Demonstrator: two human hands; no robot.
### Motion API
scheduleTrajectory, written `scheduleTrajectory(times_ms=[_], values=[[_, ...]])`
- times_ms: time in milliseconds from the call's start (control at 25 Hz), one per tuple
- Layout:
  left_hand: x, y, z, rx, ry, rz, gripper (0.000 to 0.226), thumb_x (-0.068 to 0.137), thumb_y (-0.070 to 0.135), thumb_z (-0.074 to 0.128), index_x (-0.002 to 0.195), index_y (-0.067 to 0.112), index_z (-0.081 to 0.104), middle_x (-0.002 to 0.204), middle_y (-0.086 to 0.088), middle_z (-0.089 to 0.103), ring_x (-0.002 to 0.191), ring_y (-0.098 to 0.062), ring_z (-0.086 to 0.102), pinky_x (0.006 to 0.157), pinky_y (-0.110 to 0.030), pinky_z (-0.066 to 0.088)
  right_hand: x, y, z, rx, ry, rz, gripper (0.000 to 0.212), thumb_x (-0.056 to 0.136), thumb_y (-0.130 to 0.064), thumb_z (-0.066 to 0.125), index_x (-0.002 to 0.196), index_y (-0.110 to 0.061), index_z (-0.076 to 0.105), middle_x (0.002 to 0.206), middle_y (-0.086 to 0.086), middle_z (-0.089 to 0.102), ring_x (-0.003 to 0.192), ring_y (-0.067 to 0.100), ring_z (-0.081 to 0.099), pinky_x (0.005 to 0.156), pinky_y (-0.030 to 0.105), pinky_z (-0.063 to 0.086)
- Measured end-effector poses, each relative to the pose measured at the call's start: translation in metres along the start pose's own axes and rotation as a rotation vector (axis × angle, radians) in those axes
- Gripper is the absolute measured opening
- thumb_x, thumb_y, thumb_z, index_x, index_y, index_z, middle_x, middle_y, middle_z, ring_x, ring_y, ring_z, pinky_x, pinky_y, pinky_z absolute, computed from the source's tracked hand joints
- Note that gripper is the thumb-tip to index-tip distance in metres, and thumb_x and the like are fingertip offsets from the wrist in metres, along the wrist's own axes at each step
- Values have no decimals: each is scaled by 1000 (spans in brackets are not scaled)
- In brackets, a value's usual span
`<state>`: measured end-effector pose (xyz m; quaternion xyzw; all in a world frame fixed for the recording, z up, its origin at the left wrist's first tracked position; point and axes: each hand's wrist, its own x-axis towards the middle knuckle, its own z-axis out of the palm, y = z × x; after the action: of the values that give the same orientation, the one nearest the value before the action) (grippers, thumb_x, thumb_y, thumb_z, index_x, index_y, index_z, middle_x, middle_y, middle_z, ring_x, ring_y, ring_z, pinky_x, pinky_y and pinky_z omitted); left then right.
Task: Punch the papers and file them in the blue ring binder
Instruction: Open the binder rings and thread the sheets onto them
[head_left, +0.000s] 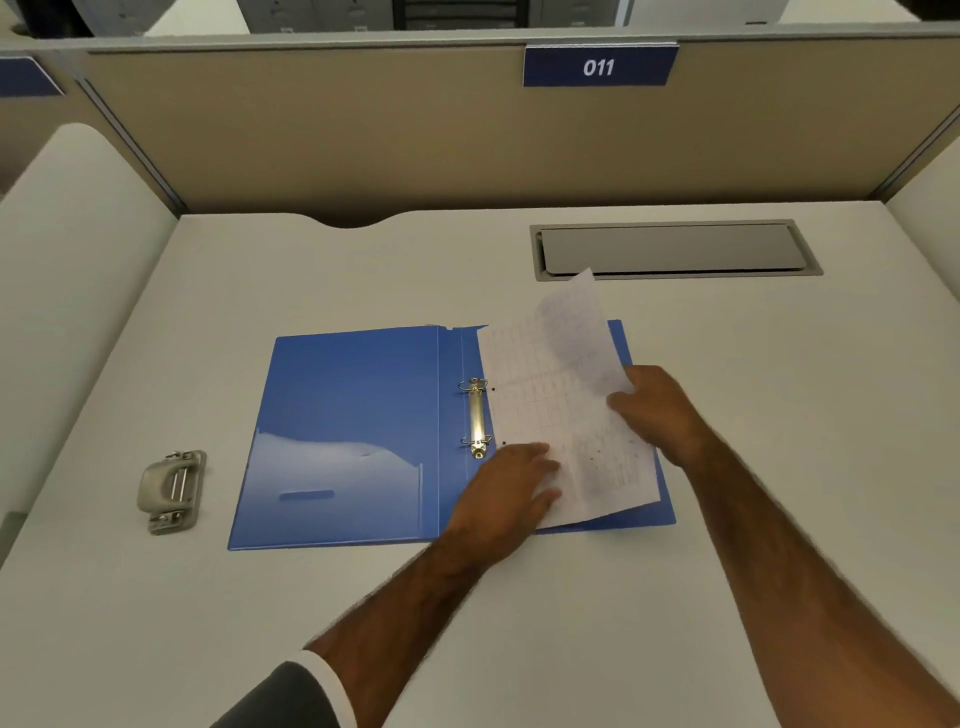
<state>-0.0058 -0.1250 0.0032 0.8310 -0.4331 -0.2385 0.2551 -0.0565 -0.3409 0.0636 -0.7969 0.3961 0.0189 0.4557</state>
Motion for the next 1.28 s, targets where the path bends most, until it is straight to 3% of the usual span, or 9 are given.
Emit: scheduleTrajectory(times_ms=[120,200,320,440,680,880,1280], values=[[3,-13,-40,-299,409,-228,20,99,30,54,113,22,66,110,9,62,97,-5,58,79,-11,44,-15,-11,-23,95,-1,-44,17,95,-12,56,107,-17,66,97,5,69,86,23,67,74,36,55],[8,-29,-61,-438,535,-372,12,97,24,58,102,21,68,98,8,64,85,-6,61,71,-10,45,-22,-16,-31,141,-13,-54,14,96,-16,56,108,-18,64,99,3,68,87,23,67,76,38,56],[16,-48,-73,-494,403,-486,14,95,24,61,94,17,72,91,3,69,81,-9,64,72,-19,51,-25,-22,-25,185,-25,-50,13,97,-16,57,109,-19,62,101,1,68,89,21,67,72,34,55],[20,-56,-73,-558,299,-555,18,95,25,61,92,13,74,89,-4,73,75,-15,65,67,-25,55,-23,-27,-11,156,-18,-49,13,97,-18,57,109,-18,62,105,4,67,92,23,66,79,38,55],[30,-57,-72,-572,93,-604,21,95,27,63,102,9,72,94,-6,75,64,-14,67,52,-19,52,-19,-28,8,78,-30,-34,17,99,-25,54,116,-21,57,114,2,62,97,26,62,81,37,50],[34,-53,-75,-690,62,-655,20,93,17,65,110,8,68,97,-8,74,61,-11,67,47,-15,50,-19,-27,10,84,7,-14,16,100,-26,54,115,-22,55,114,0,60,90,20,60,76,31,48],[36,-48,-72,-782,59,-688,18,93,14,64,109,5,65,102,-8,74,64,-12,69,46,-16,48,-18,-22,6,65,15,1,23,99,-30,54,120,-20,55,115,-1,60,92,21,60,80,34,48]])
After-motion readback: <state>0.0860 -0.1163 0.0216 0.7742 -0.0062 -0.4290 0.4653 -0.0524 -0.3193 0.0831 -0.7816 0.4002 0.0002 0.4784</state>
